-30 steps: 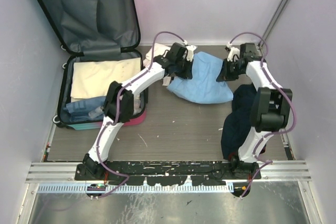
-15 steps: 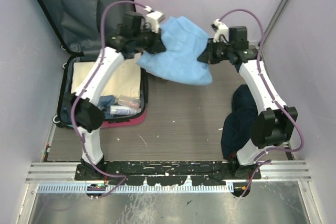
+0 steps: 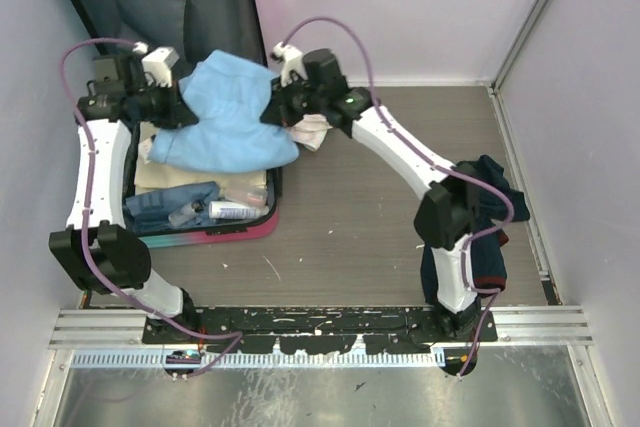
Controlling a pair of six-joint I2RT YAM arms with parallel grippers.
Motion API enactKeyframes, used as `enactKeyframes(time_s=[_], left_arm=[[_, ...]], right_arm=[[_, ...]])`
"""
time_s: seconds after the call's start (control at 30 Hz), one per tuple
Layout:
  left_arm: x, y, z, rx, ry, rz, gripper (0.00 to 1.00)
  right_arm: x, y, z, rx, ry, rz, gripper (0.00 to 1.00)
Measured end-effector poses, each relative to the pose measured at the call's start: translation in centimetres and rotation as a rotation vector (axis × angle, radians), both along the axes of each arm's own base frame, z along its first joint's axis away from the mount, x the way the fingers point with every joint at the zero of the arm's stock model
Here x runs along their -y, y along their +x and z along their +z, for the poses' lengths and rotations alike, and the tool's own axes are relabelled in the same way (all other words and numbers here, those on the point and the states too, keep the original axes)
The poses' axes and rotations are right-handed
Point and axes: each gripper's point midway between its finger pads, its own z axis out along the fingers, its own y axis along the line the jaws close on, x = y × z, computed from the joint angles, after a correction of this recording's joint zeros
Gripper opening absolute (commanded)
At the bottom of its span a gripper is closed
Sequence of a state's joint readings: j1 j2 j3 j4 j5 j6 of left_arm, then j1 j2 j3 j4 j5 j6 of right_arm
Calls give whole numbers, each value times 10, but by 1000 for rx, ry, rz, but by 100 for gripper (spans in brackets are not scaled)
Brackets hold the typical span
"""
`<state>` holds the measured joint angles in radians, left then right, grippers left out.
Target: Pack the luggage
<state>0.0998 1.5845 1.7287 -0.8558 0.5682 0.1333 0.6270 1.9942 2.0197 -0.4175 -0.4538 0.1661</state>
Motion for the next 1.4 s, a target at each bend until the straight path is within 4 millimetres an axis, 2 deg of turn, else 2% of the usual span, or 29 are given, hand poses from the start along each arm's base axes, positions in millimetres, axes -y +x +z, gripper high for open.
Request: enactKeyframes(time_s=[0.1, 0.27, 0.3, 0.33, 0.5, 0.57, 0.63, 0.67, 0.77, 0.87, 0.97, 1.03, 1.13, 1.23, 1.3, 1.4], left_arm=[[-43, -18, -24, -54, 30, 69, 0], [-84, -40, -72, -165, 50, 129, 0], [-91, -44, -81, -190, 51, 142, 1], [-97, -47, -92, -215, 51, 152, 5], [-108, -47, -125, -297, 65, 160, 54], [-115, -45, -133, -320, 78, 175, 72], [-121, -43, -134, -327, 96, 194, 98], [-124, -41, -132, -323, 105, 203, 99], [-130, -33, -115, -274, 125, 227, 98], [-133, -24, -91, -201, 145, 246, 98], [-132, -16, -64, -122, 165, 252, 98], [-131, -10, -50, -71, 178, 256, 98], [-120, -4, -35, -12, 199, 242, 98], [-102, 2, -23, 47, 228, 203, 98], [-91, 4, -18, 80, 246, 178, 98], [-81, 6, -15, 100, 255, 157, 98]], right_arm=[[-42, -10, -34, -38, -25, 47, 1], [-88, -25, -86, -87, -69, 105, 1], [-93, -28, -97, -98, -81, 111, 3], [-97, -30, -107, -112, -91, 116, 14], [-101, -30, -130, -132, -125, 97, 66], [-97, -24, -131, -126, -135, 81, 77], [-92, -17, -130, -115, -137, 66, 82], [-89, -14, -129, -111, -139, 61, 84], [-73, 2, -120, -94, -133, 35, 87], [-46, 26, -101, -69, -114, -18, 87], [-2, 62, -83, -53, -91, -113, 88], [30, 87, -79, -57, -77, -186, 91], [78, 118, -87, -107, -57, -301, 95], [120, 141, -100, -177, -20, -422, 99], [140, 153, -112, -240, 17, -501, 99], [151, 164, -131, -316, 66, -569, 99]])
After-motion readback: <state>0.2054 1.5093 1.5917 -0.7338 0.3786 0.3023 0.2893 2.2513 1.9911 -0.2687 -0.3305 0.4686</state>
